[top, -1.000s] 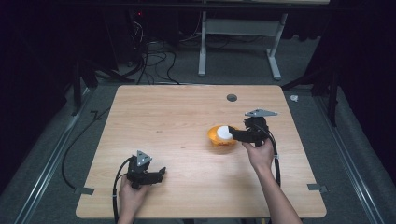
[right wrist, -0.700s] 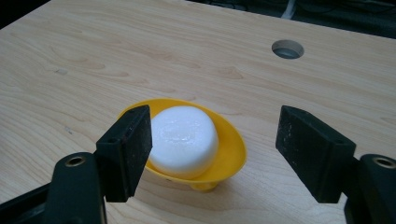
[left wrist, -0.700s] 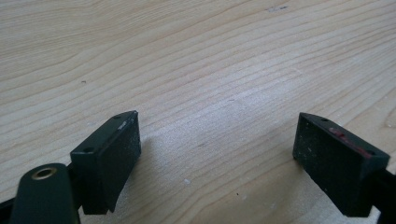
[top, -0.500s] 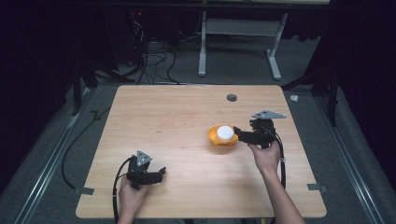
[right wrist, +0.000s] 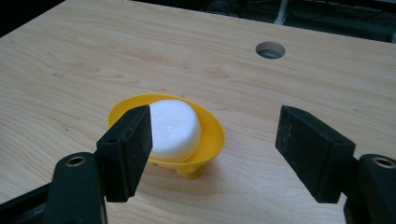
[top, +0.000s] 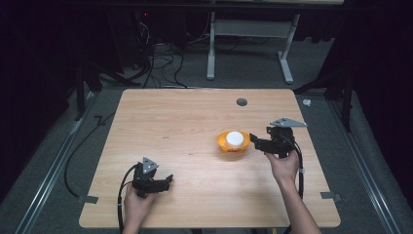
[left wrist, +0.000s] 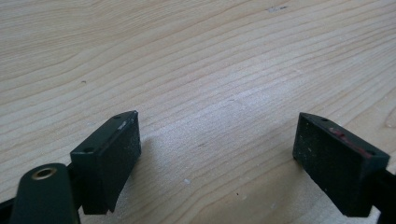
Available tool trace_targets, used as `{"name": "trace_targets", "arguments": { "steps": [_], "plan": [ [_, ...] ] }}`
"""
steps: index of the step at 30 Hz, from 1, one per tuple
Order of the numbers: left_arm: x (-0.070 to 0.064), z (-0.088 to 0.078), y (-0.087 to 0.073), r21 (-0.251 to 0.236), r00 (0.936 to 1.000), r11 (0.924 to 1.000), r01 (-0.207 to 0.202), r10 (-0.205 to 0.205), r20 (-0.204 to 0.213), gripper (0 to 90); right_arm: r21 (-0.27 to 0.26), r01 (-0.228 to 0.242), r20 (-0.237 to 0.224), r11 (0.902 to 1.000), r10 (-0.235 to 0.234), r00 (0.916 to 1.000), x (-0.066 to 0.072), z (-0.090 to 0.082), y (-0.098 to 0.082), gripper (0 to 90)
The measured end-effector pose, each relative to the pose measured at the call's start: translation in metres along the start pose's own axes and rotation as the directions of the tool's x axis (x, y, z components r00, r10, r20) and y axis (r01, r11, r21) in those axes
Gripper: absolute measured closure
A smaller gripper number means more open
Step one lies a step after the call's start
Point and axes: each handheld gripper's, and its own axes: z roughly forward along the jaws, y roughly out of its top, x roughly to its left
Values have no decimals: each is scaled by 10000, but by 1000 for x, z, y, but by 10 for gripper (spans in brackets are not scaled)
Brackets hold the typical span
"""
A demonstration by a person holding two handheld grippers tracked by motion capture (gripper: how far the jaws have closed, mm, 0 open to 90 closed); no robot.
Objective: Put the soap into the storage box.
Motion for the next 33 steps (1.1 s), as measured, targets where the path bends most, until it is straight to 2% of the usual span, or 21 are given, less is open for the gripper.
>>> {"name": "trace_targets", "arguments": {
  "steps": [9,33],
  "plan": [
    [0,0,0,-3,10000,10000,4,-4,-1,156,-248,-98,54,9996,100,9999,-5,-12,-3,281],
    [0,0,0,0,10000,10000,-2,2,-7,156,-501,-350,199,9981,361,9992,-16,-31,-23,282]
  ]
}}
